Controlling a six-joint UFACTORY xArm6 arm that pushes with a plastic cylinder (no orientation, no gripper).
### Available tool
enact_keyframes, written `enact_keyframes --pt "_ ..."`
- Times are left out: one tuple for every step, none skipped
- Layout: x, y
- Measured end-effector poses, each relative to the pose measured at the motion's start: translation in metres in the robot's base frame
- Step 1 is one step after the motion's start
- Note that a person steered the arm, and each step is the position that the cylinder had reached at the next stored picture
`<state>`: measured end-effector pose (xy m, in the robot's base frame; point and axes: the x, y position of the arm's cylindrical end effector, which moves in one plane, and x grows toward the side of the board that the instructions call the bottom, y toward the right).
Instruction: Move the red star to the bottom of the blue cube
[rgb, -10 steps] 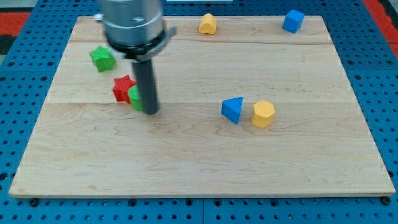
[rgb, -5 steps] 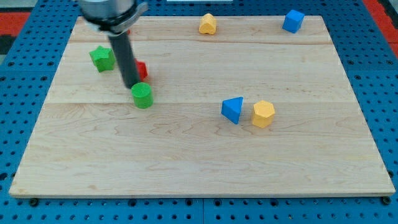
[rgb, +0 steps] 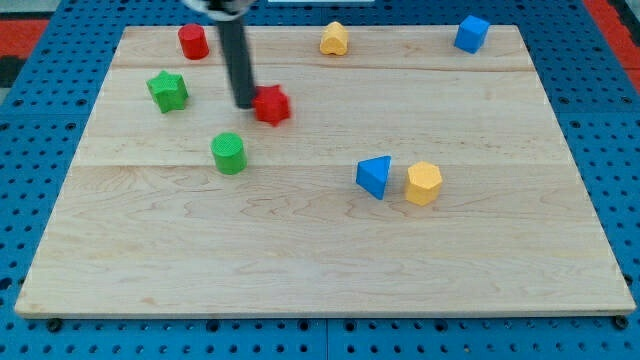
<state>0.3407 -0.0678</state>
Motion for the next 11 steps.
enact_keyframes --pt "-0.004 0.089" --pt "0.006 0.122" --pt "0.007 0.102" --pt "0.026 0.066" --pt "0.041 0.071" --pt "0.039 0.094" --pt "0.039 0.106" --pt "0.039 0.144" --pt "0.038 0.199" --pt "0.034 0.236" --pt "0.034 0.237"
